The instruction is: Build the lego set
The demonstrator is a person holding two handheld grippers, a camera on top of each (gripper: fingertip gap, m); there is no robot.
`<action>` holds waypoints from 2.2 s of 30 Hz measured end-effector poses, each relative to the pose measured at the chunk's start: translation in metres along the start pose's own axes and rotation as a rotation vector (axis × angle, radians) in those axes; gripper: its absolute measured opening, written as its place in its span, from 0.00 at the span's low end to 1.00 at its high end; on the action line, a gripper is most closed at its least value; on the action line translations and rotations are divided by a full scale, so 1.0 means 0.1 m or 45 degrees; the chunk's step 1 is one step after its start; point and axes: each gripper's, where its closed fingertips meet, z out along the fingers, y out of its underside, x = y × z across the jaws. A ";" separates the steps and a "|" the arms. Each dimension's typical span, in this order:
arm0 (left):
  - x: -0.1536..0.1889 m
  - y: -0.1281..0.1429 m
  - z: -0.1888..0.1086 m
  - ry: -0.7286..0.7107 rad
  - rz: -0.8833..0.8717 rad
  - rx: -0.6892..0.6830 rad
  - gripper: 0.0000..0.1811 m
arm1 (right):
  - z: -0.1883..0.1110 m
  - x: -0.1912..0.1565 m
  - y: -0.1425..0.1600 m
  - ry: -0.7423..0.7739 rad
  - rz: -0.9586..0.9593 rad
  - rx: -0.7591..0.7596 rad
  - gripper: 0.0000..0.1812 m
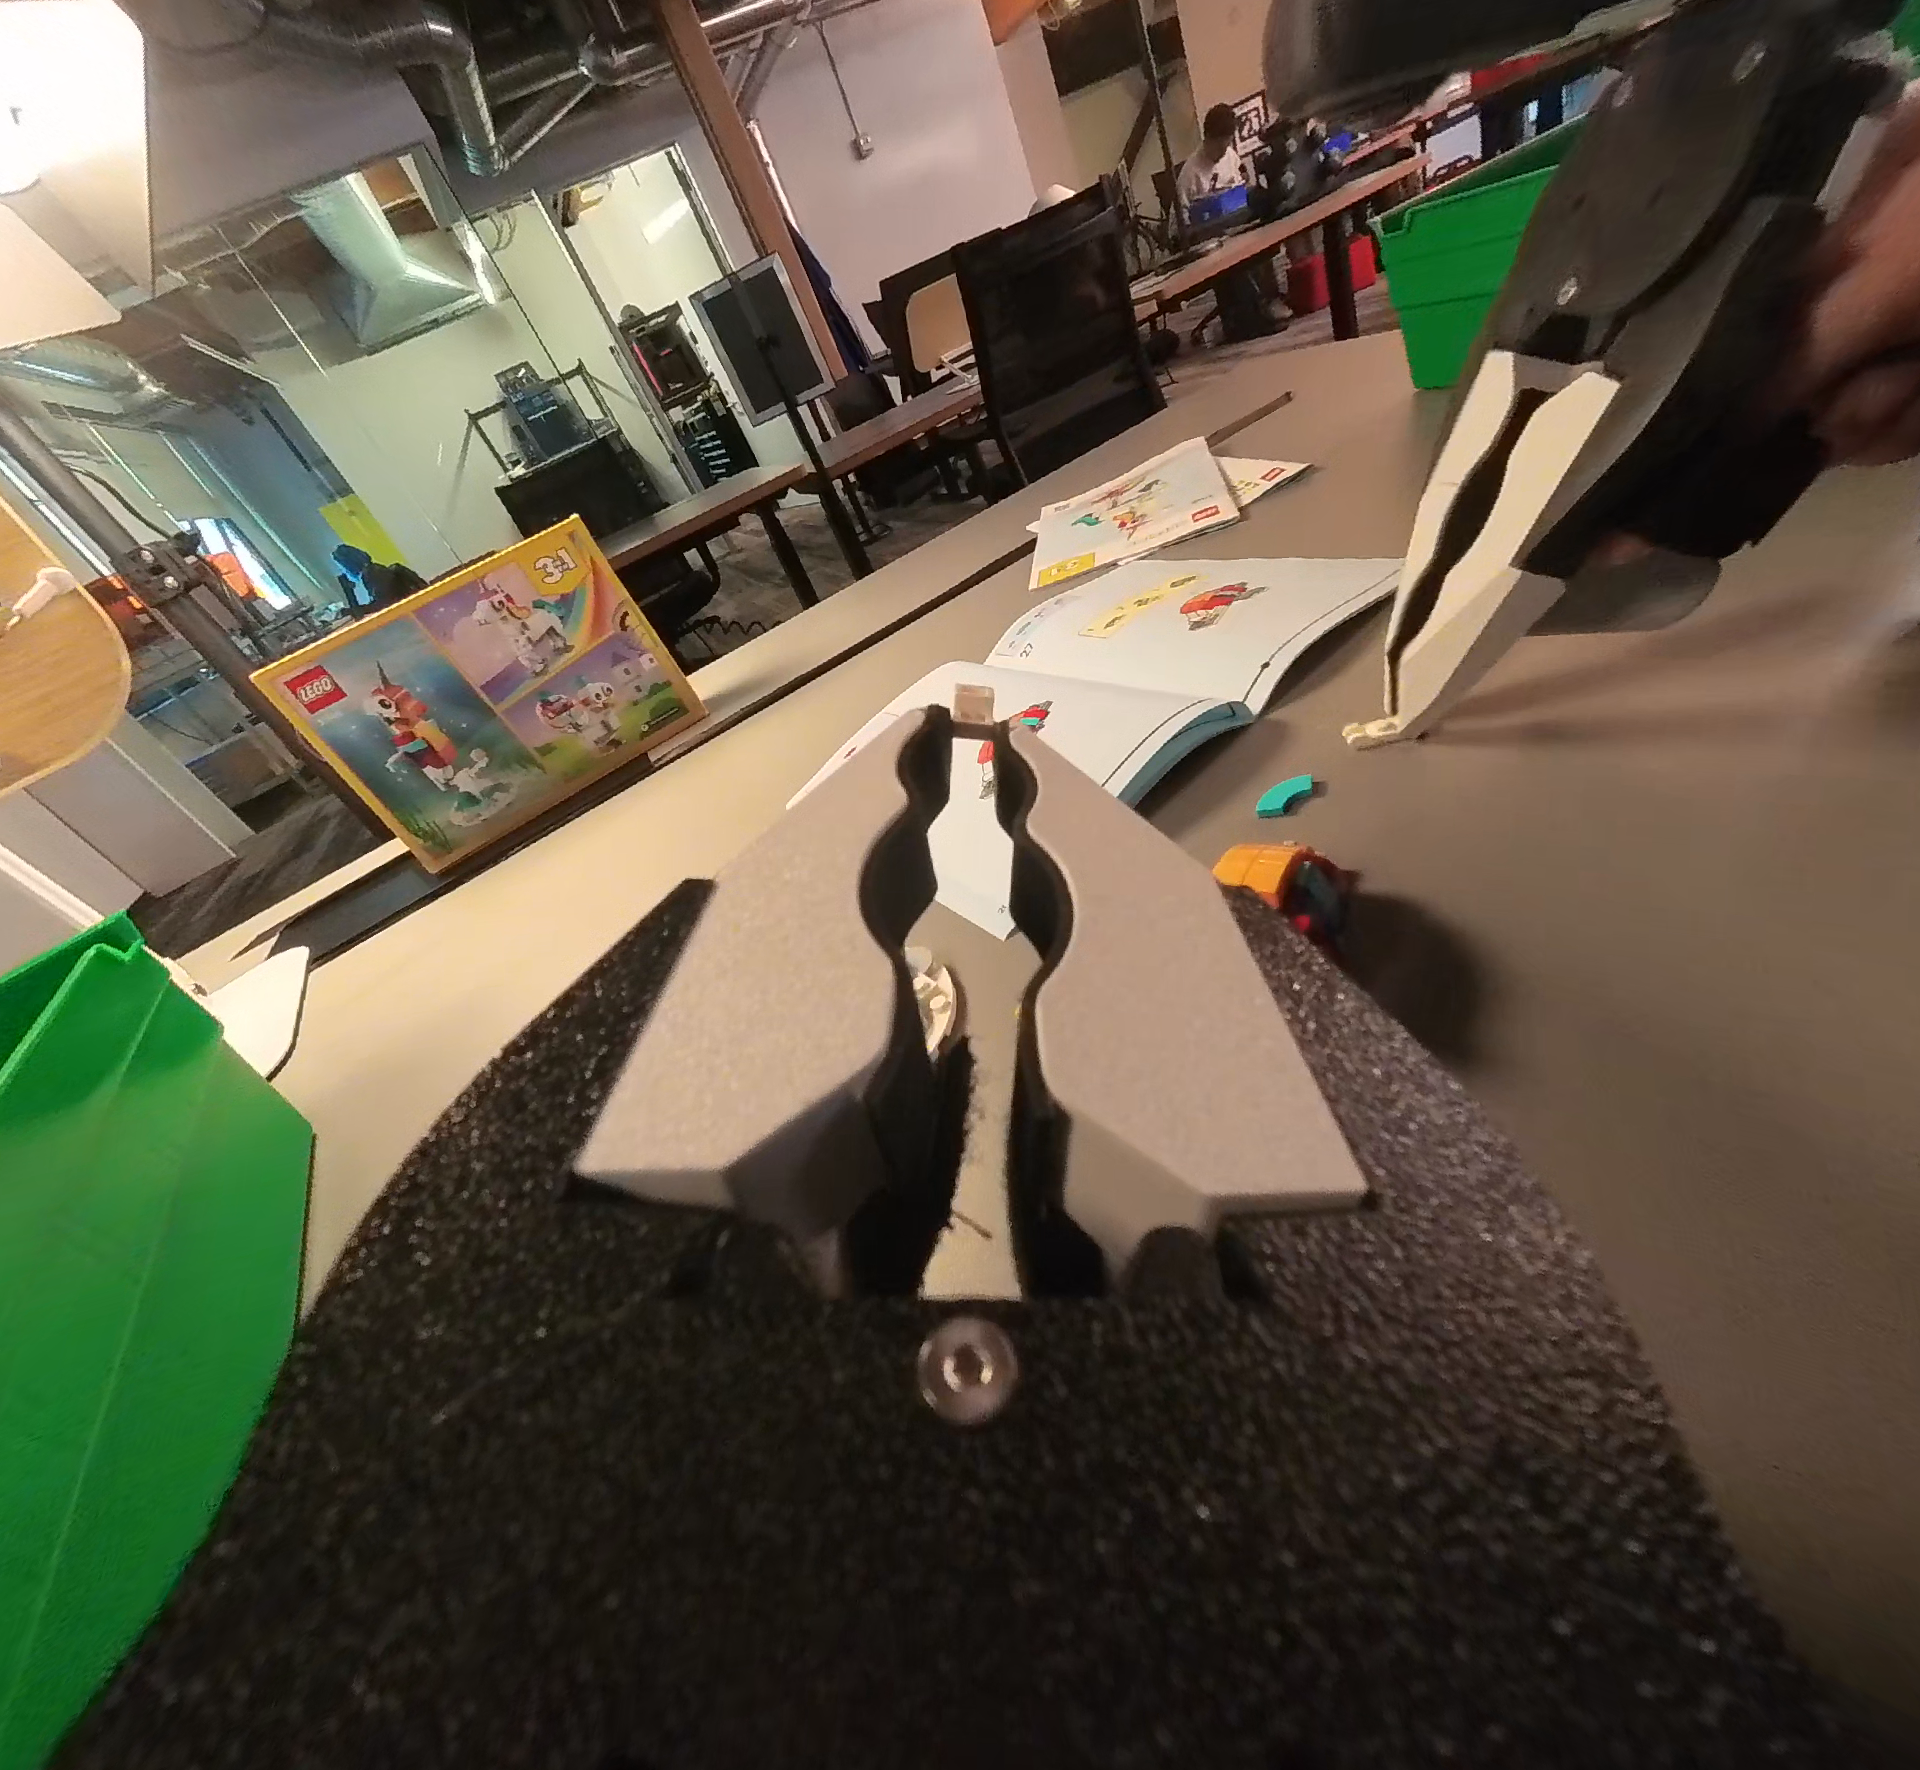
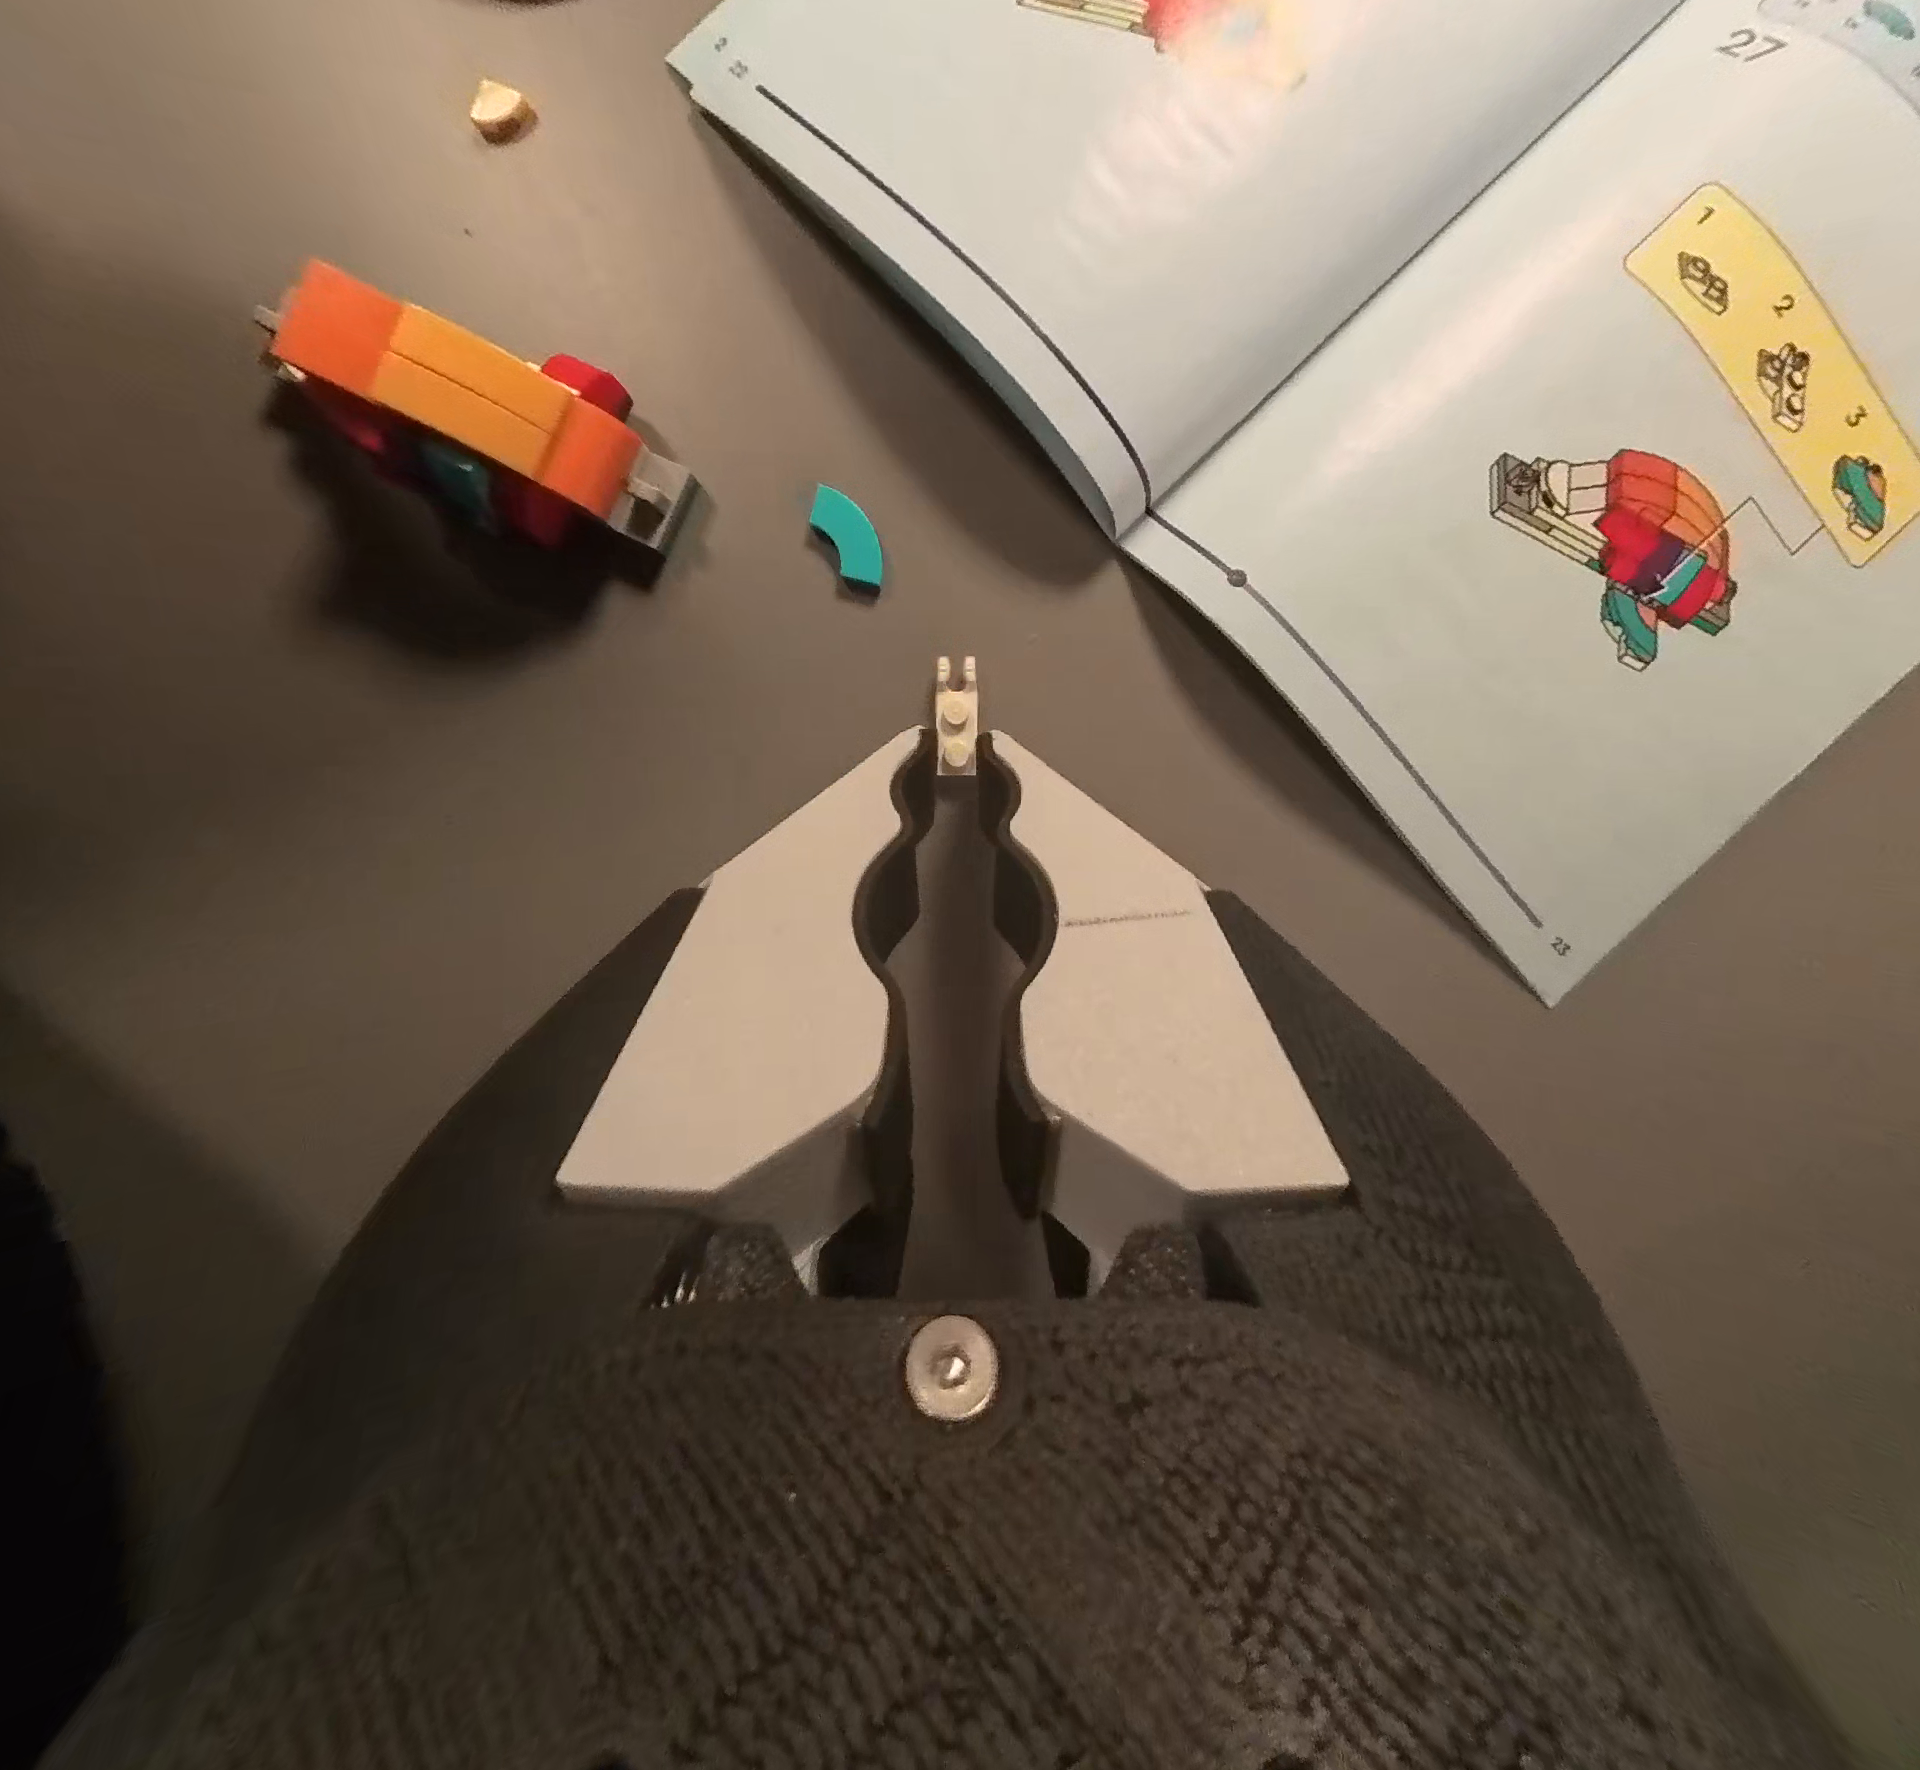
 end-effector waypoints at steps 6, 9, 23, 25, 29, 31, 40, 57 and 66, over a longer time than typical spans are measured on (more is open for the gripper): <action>0.00 0.00 0.00 0.005 -0.008 -0.001 0.03 | -0.02 0.00 -0.01 0.008 -0.020 -0.021 0.03; 0.00 0.00 0.01 0.007 -0.010 -0.001 0.03 | -0.02 0.00 0.00 0.001 -0.014 -0.030 0.03; 0.00 -0.01 0.01 0.015 -0.026 -0.001 0.03 | 0.00 -0.04 0.00 -0.022 -0.041 -0.034 0.04; 0.00 -0.01 0.01 0.015 -0.030 0.001 0.03 | 0.00 -0.04 0.00 -0.030 -0.035 -0.032 0.05; 0.00 -0.02 0.01 0.018 -0.033 0.003 0.03 | 0.00 -0.05 -0.01 -0.038 -0.031 -0.031 0.06; 0.00 -0.02 0.01 0.019 -0.034 0.005 0.03 | 0.00 -0.05 -0.01 -0.039 -0.028 -0.030 0.06; -0.01 -0.02 0.01 0.019 -0.044 0.005 0.03 | -0.02 -0.08 0.01 -0.068 -0.021 -0.027 0.07; 0.03 0.00 0.03 0.040 -0.052 -0.003 0.03 | 0.00 -0.03 -0.01 -0.053 0.001 0.045 0.03; 0.04 0.01 0.03 0.042 -0.057 -0.002 0.03 | 0.00 -0.03 0.00 -0.052 0.000 0.038 0.03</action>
